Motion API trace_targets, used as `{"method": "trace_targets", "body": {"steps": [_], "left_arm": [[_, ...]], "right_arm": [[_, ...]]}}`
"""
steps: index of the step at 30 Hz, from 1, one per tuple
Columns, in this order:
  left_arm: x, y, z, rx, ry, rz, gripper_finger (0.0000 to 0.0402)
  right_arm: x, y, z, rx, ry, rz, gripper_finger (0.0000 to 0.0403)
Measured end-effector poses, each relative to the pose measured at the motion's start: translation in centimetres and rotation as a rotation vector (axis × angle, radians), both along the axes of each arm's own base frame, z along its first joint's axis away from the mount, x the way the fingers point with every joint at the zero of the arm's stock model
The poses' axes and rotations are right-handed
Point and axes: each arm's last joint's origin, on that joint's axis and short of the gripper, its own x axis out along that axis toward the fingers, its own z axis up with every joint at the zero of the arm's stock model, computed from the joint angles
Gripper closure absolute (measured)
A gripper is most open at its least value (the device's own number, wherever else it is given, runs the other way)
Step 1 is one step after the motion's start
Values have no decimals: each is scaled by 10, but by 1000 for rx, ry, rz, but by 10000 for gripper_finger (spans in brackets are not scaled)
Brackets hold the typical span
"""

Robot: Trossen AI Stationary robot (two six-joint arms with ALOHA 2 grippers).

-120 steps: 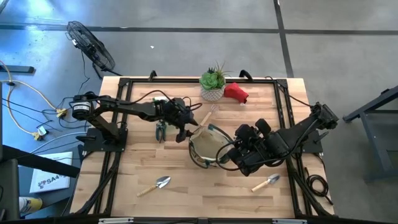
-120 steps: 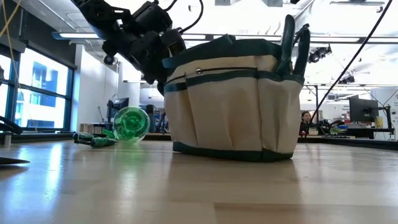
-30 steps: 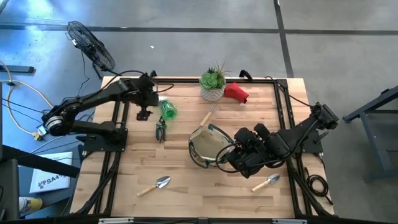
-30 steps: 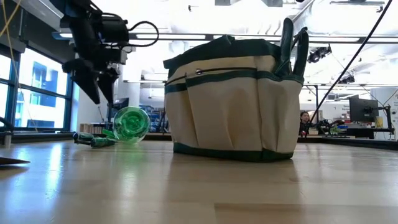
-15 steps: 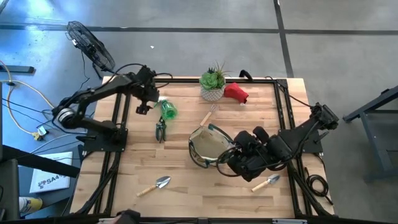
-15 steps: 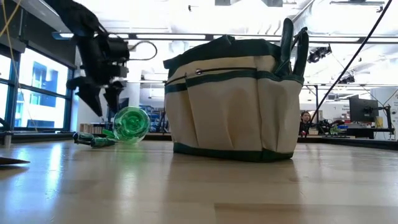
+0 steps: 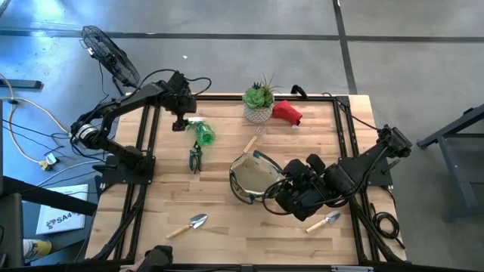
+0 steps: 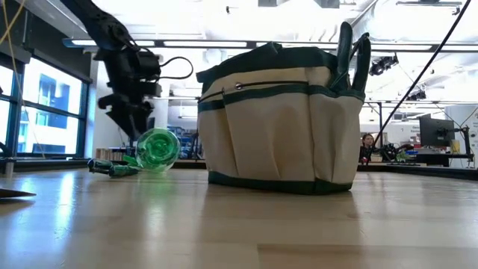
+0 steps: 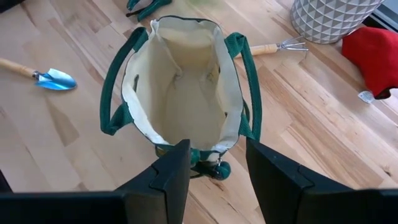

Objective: Pick & Place Garden tools in Gardening bag
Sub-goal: Put the green spray bottle into the gardening bag

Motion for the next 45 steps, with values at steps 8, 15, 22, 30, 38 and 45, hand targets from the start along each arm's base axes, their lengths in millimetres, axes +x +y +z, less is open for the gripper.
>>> {"method": "trace_targets", "body": {"steps": [8, 15, 22, 30, 38, 45], "left_arm": [[23, -1, -7, 13, -52, -18, 75], [28, 3, -25, -5, 38, -15, 75], [30, 6, -39, -33, 85, -37, 75], [31, 7, -40, -24, 86, -29, 75], [30, 7, -40, -28, 100, 29, 75], [14, 11, -42, -93, 144, 64, 75]], "right_arm": [[1, 0, 0, 1, -11, -1, 254], [1, 0, 0, -2, -13, -2, 254], [1, 0, 0, -4, -14, -2, 254], [1, 0, 0, -4, -14, -2, 254], [1, 0, 0, -2, -17, -2, 254], [1, 1, 0, -2, -17, -3, 254]]}}
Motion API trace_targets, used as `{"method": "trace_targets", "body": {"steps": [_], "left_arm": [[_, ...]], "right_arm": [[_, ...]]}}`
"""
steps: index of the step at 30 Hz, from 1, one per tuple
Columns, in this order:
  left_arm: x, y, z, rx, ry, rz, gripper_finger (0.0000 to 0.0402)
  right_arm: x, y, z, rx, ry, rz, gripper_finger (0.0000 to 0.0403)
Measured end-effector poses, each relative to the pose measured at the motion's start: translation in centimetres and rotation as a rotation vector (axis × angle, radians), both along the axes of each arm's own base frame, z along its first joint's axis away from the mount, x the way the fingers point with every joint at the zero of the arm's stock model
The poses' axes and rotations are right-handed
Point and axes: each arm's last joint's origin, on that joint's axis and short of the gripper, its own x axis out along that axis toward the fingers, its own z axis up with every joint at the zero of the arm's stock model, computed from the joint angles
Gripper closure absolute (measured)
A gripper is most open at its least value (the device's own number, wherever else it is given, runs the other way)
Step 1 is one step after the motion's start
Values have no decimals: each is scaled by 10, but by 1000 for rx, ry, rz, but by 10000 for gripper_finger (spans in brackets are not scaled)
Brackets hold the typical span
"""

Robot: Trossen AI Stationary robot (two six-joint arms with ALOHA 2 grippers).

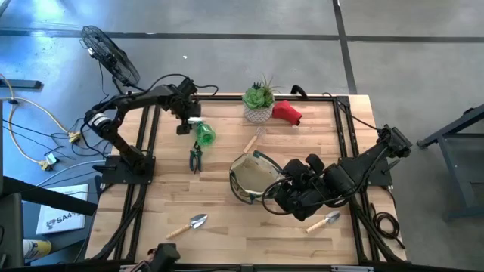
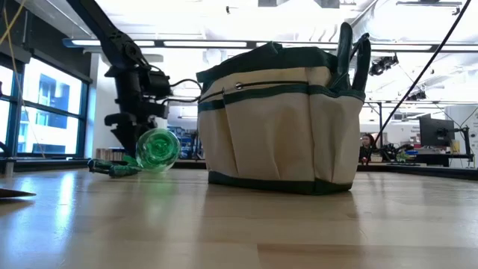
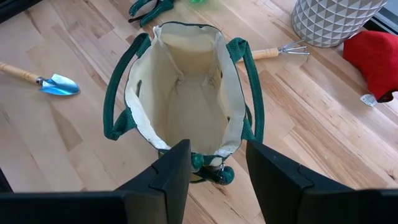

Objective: Pick & Place Garden tools in Gardening bag
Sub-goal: Put the green spray bottle into the gardening bag

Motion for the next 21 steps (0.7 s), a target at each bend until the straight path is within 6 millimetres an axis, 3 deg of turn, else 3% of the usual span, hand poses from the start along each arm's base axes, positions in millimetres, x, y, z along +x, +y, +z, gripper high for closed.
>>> {"method": "trace_targets", "body": {"steps": [4, 14, 21], "left_arm": [[-9, 5, 0, -24, -7, 34, 75], [-8, 6, -1, -48, -57, 13, 75], [-2, 11, -20, -65, 9, 28, 75]], "right_arm": [[0, 0, 0, 1, -1, 0, 254], [0, 0, 0, 2, -4, 0, 254], [0, 0, 0, -1, -5, -1, 254]]}}
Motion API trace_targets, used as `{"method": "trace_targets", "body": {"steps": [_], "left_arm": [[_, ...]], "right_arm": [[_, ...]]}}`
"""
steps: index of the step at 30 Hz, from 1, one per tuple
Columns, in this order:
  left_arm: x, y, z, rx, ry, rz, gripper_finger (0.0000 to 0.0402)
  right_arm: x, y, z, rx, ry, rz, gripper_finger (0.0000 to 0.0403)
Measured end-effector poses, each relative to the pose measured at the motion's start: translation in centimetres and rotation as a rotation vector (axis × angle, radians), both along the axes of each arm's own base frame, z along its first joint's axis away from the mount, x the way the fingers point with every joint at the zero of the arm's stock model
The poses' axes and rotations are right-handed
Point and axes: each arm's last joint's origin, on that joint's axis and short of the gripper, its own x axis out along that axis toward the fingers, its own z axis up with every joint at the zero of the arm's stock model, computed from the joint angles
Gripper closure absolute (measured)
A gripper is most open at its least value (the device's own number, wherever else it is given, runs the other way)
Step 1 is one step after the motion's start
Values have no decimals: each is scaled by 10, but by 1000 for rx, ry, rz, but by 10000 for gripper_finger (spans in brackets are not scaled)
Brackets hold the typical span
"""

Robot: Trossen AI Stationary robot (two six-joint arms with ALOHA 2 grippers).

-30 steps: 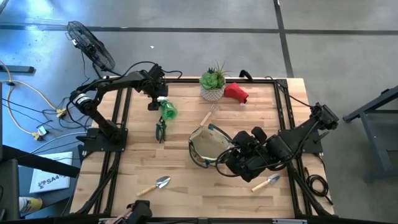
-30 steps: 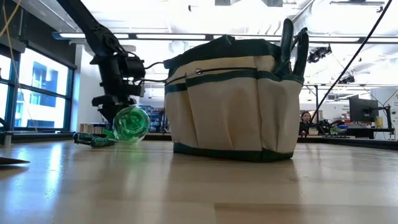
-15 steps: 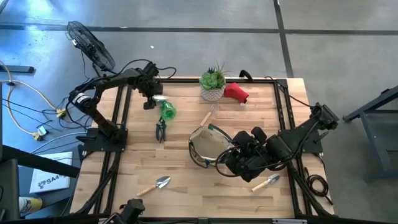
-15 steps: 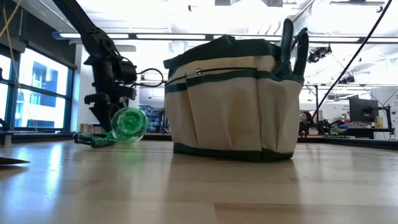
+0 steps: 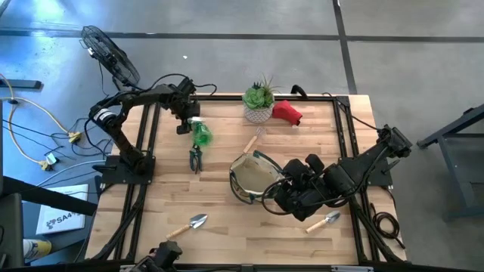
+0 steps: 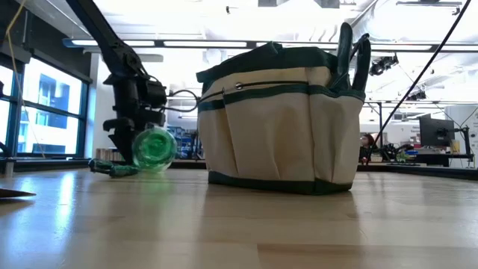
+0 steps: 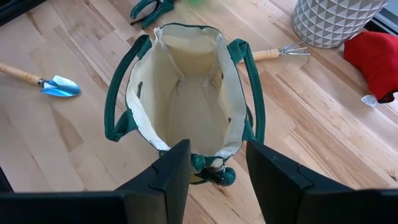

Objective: Pick & Place Garden tools in Gardening bag
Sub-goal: Put the green spray bottle into the gardening bag

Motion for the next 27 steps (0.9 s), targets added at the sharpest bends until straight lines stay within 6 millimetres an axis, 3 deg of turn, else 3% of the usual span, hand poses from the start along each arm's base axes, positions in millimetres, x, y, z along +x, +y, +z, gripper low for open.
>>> {"method": "trace_targets", "body": {"steps": [6, 16, 27], "left_arm": [[11, 4, -11, 38, 18, 12, 75], [11, 5, -15, 32, 28, 41, 83], [14, 11, -17, 74, 44, 115, 219]], "right_arm": [[1, 0, 0, 6, -9, 0, 254], [3, 1, -1, -7, 0, 18, 254], [7, 4, -7, -17, 14, 22, 254]]}}
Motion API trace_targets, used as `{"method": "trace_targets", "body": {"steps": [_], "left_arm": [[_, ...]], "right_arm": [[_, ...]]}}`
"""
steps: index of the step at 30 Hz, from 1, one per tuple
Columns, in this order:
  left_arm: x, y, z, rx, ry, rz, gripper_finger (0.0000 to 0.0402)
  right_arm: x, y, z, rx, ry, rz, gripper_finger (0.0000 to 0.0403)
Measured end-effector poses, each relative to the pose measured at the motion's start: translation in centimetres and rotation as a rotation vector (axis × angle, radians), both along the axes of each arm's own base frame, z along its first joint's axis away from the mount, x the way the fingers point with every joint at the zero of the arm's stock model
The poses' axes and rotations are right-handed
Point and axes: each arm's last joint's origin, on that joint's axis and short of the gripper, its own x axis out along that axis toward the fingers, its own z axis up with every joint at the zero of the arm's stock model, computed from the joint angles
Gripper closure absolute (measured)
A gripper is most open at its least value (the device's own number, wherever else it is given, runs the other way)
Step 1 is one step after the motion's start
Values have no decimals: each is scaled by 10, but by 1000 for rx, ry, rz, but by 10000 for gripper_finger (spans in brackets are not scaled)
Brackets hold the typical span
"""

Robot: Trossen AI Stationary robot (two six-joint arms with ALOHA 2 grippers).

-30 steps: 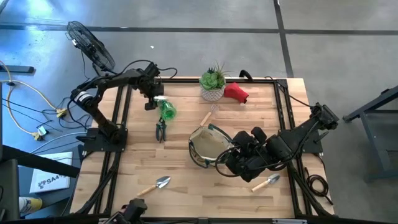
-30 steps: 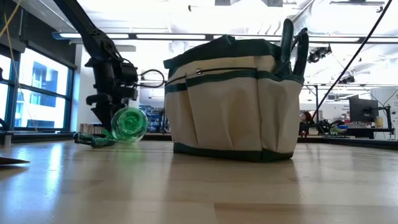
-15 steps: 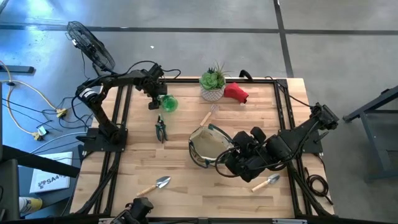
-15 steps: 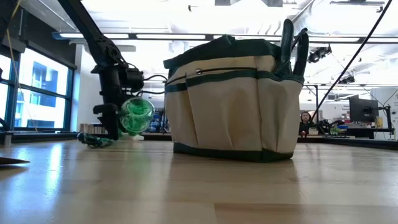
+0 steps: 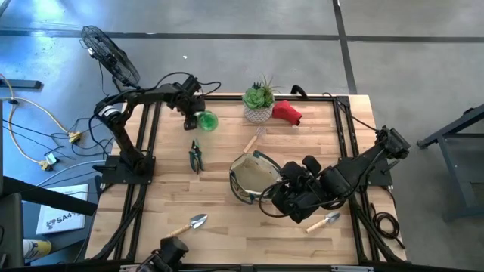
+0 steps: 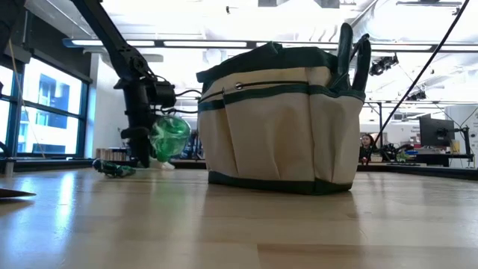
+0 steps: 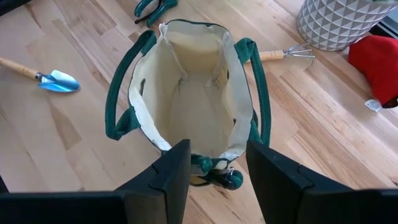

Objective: Pick & Place Garden tools in Gardening bag
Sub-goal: Put the green spray bottle into the gardening bag

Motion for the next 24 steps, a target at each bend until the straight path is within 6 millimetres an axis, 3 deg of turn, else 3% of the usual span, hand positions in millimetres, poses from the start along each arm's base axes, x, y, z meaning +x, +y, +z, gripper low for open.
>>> {"method": "trace_targets", "body": {"steps": [8, 16, 24], "left_arm": [[0, 2, 0, 35, 13, 49, 323], [0, 1, 5, -13, 29, 64, 307], [11, -1, 33, -127, 78, 74, 308]], "right_arm": [[0, 0, 0, -9, 7, 15, 254], [0, 0, 0, -11, 9, 18, 254], [0, 1, 0, -11, 9, 20, 254]]}}
